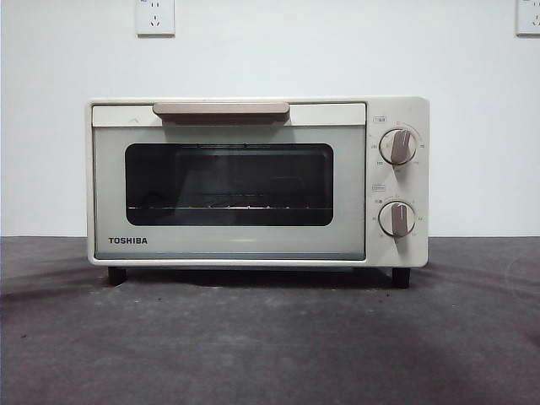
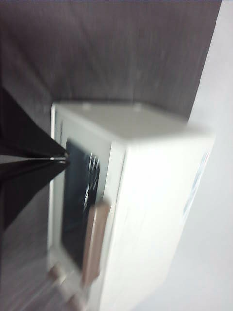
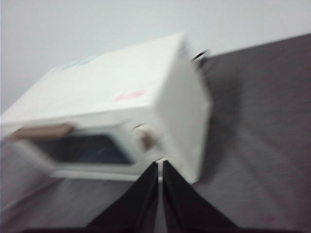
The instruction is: The left arm flap open the oven, the right arm pick bread and place it into oven, the left arm flap close the oven
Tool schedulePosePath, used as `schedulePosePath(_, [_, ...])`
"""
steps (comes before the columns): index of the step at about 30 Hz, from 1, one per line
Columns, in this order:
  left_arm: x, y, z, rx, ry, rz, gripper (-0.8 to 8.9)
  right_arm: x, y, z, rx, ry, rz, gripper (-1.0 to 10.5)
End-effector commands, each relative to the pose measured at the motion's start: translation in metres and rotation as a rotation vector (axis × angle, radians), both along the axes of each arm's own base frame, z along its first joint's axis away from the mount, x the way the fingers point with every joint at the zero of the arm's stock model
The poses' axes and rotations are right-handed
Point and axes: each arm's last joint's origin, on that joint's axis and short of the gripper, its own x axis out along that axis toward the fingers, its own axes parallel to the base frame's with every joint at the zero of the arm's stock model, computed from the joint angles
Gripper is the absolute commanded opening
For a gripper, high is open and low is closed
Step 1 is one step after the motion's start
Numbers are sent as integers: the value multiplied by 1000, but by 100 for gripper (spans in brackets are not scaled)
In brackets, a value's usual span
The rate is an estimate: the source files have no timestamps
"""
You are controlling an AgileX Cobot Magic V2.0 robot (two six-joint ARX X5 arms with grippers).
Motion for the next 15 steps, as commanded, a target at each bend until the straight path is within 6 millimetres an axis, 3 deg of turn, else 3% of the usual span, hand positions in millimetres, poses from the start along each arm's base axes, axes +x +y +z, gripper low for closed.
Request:
schedulePosePath(1, [-2, -4, 20, 39, -42, -93, 11, 3, 3, 15, -33, 12, 109, 12])
schedulePosePath(9, [-10, -15, 36, 114, -29, -361, 10, 1, 17, 44, -171, 21, 331, 13])
schedulePosePath(15, [-22, -21, 34, 94, -8, -511, 10, -5, 24, 45, -224, 24, 430, 13])
